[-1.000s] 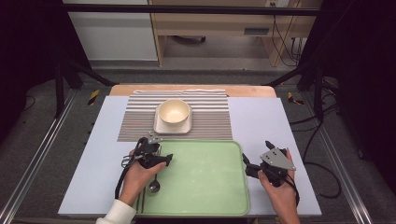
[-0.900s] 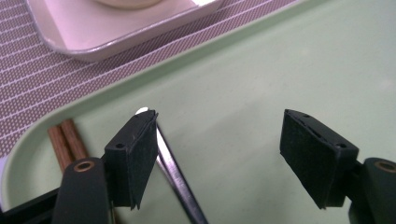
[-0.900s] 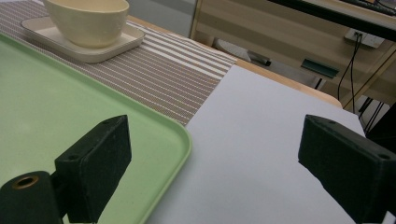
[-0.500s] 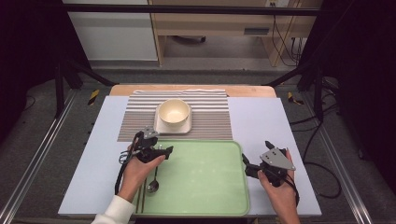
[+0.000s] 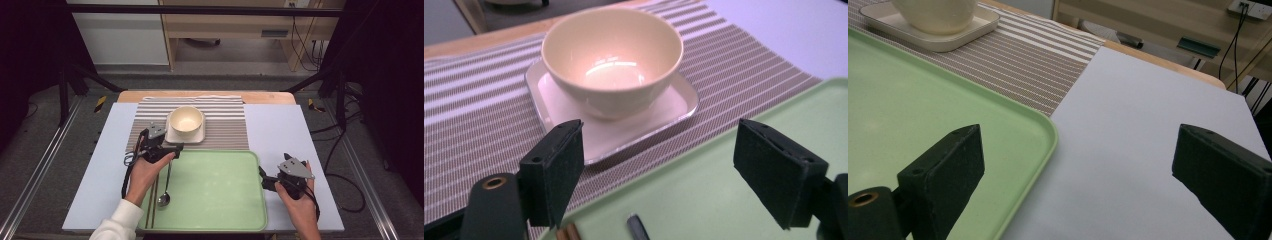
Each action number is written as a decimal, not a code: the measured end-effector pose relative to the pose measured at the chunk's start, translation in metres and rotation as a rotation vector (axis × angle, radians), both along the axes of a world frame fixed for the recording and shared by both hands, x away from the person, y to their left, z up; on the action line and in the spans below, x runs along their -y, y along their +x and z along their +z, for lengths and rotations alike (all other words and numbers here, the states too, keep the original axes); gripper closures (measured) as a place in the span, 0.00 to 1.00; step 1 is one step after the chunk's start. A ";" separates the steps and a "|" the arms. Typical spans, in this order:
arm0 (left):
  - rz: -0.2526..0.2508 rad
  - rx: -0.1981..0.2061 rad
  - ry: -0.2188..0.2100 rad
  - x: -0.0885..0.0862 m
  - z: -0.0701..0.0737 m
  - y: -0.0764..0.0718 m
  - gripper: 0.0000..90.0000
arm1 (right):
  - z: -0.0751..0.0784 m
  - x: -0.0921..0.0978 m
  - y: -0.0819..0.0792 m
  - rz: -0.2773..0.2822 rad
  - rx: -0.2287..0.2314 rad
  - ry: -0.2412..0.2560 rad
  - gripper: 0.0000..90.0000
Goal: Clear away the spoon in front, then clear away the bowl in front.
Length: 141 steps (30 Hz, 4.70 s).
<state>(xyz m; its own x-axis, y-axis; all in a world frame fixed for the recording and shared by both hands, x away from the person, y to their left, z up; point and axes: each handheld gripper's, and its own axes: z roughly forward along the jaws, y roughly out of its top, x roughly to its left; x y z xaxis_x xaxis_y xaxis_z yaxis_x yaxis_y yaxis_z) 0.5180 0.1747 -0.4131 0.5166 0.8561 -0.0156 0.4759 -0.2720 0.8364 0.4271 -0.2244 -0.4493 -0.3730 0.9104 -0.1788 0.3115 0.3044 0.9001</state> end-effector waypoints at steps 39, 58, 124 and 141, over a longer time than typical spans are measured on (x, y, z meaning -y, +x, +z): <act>0.173 0.018 0.071 0.016 0.010 0.105 0.44 | 0.000 -0.003 0.002 0.036 -0.042 0.028 0.12; 0.237 -0.088 0.017 0.003 -0.026 0.116 0.65 | -0.001 -0.004 0.002 0.052 -0.062 0.030 0.14; 0.262 -0.131 -0.139 -0.001 -0.015 0.112 0.92 | -0.002 -0.006 0.003 0.078 -0.074 0.028 0.15; 0.169 -0.057 -0.127 -0.007 0.029 0.070 0.92 | 0.002 -0.005 0.002 0.081 -0.037 0.049 0.07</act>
